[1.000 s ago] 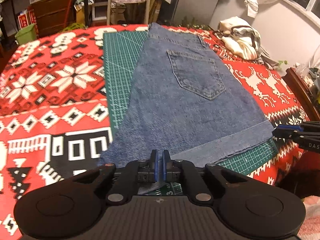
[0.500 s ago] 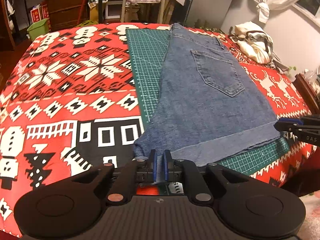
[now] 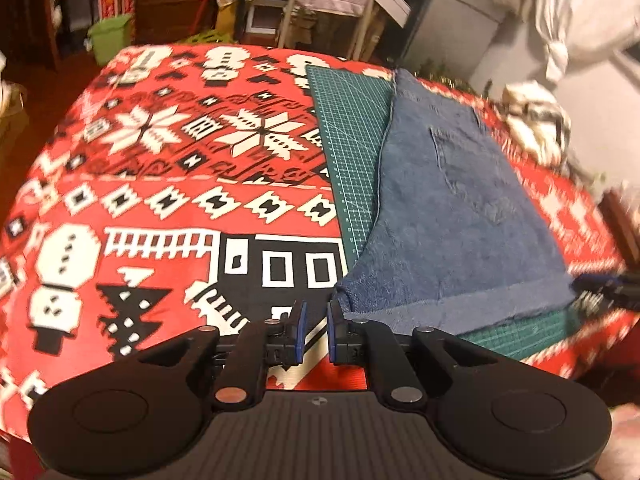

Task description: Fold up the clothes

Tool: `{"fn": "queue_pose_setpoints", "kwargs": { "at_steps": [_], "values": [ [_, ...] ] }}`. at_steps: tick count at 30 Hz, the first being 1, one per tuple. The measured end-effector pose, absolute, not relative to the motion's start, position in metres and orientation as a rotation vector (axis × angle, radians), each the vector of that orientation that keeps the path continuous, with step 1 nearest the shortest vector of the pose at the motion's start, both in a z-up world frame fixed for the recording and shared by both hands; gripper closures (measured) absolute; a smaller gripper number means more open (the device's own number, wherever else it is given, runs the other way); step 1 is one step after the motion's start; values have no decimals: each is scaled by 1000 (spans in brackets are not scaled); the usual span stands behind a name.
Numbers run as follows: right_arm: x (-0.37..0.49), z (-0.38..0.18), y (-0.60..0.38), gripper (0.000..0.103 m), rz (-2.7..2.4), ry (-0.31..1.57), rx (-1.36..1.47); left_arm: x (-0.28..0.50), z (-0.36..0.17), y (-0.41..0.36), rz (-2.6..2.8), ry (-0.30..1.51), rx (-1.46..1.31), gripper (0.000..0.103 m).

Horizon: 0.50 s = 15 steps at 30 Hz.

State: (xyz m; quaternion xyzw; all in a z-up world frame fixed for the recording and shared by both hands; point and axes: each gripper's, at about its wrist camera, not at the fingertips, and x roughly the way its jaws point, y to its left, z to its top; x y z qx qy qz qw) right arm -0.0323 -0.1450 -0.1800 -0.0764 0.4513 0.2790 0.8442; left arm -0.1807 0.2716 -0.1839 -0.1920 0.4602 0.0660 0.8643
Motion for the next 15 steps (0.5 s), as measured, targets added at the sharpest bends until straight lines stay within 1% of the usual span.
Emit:
{"fn": "queue_pose_setpoints", "kwargs": {
  "at_steps": [4, 10, 11, 12, 15],
  "values": [
    [-33, -180, -142, 79, 596, 952, -165, -175, -195, 281, 97, 966, -549, 95],
    [-33, -182, -138, 79, 591, 967, -164, -166, -211, 290, 66, 984, -679, 94],
    [-34, -183, -137, 78, 592, 968, -168, -166, -211, 290, 69, 984, -684, 97],
    [-34, -184, -136, 78, 592, 970, -174, -167, -211, 289, 76, 979, -687, 98],
    [-35, -187, -133, 78, 589, 975, -183, -179, -205, 286, 107, 935, -691, 99]
  ]
}}
